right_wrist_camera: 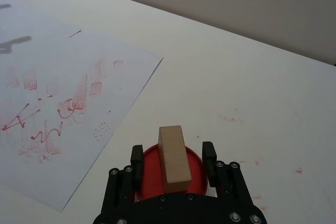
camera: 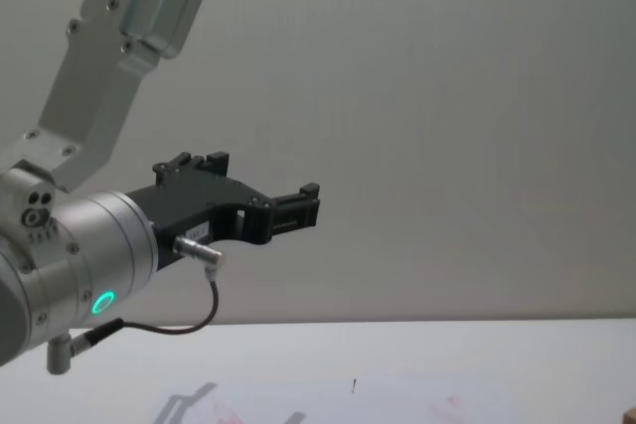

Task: Use the one hand to pick up the stamp and affix it onto the A4 paper.

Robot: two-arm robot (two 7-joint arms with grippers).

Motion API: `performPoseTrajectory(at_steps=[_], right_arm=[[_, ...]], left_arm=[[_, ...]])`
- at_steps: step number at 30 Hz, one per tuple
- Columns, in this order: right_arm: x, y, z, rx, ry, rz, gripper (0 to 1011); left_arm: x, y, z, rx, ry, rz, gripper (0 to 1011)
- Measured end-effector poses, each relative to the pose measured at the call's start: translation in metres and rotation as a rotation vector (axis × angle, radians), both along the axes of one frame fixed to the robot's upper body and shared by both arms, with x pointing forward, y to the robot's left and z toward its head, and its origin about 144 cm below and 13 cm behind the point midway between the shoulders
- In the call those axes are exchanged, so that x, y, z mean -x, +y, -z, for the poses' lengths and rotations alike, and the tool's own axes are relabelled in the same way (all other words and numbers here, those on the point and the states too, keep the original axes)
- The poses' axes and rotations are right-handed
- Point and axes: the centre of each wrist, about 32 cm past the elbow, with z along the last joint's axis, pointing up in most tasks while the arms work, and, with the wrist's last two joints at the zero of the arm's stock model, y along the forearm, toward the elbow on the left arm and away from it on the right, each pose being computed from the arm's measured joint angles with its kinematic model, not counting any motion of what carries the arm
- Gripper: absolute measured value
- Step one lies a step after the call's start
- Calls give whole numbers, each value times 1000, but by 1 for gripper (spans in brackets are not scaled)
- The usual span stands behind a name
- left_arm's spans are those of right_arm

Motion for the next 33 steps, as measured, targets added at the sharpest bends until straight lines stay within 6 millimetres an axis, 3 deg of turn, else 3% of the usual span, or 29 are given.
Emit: performPoseTrajectory(at_steps=[15, 23, 33], right_arm=[[-1, 1, 1, 0, 5, -1, 228], [-2, 3, -1, -13, -13, -7, 218], [-8, 17, -18, -101, -80, -46, 217]], left_arm=[[0, 0, 0, 0, 0, 0, 1001], [0, 0, 0, 0, 0, 0, 1001], [0, 0, 0, 0, 0, 0, 1001]])
